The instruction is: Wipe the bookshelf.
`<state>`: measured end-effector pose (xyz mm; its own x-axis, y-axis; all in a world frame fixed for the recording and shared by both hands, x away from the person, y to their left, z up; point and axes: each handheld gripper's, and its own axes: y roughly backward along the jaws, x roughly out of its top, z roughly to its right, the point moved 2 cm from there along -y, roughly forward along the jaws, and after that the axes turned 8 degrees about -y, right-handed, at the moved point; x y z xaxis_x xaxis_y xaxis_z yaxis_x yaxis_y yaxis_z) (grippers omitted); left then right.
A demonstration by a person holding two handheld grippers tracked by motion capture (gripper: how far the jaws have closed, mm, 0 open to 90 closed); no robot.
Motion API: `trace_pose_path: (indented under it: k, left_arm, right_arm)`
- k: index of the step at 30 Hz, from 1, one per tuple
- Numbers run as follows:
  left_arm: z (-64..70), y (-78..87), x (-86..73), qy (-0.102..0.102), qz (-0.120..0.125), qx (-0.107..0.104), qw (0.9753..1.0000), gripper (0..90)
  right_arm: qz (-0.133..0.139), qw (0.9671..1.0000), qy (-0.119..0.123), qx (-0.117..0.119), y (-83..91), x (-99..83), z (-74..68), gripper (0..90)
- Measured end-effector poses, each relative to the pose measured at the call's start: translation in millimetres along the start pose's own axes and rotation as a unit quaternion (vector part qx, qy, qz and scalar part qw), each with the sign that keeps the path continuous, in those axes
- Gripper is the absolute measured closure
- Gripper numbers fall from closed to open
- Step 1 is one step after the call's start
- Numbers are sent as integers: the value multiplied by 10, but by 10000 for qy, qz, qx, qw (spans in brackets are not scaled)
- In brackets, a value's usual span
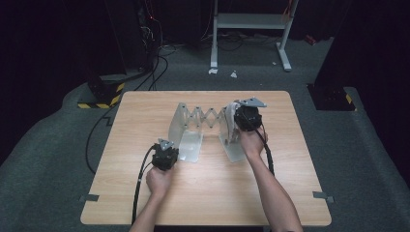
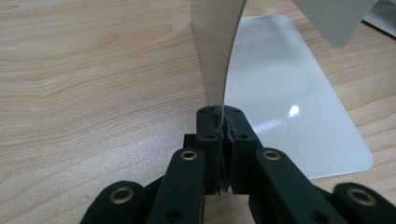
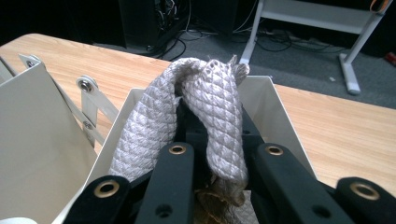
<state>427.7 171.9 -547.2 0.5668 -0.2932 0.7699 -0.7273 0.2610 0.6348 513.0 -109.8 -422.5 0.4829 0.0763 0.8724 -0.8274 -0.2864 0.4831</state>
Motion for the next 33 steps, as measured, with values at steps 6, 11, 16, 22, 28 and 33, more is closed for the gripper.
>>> trace_pose_path:
  k: [6,11,16,22,28,33]
  left_arm:
    - [1,1,0,-3,0,4,10000,854]
    - [3,1,0,-10,1,12,10000,854]
    - [4,2,-1,-5,-1,11,10000,854]
    - [4,2,-1,-4,1,12,10000,854]
    - [4,2,-1,-8,-1,12,10000,854]
    - [3,3,-1,-1,-1,4,10000,854]
  right_arm:
    - [-227,9997,17,4,-120,-204,21,819]
    - [-434,9990,-72,31,-233,-431,46,818]
    - [-595,9982,-37,15,-298,-590,66,818]
    - [-878,9961,-80,-12,-401,-807,102,818]
    - [-1118,9937,-117,-28,-483,-960,142,819]
    - [-1010,9948,-142,-20,-430,-895,143,819]
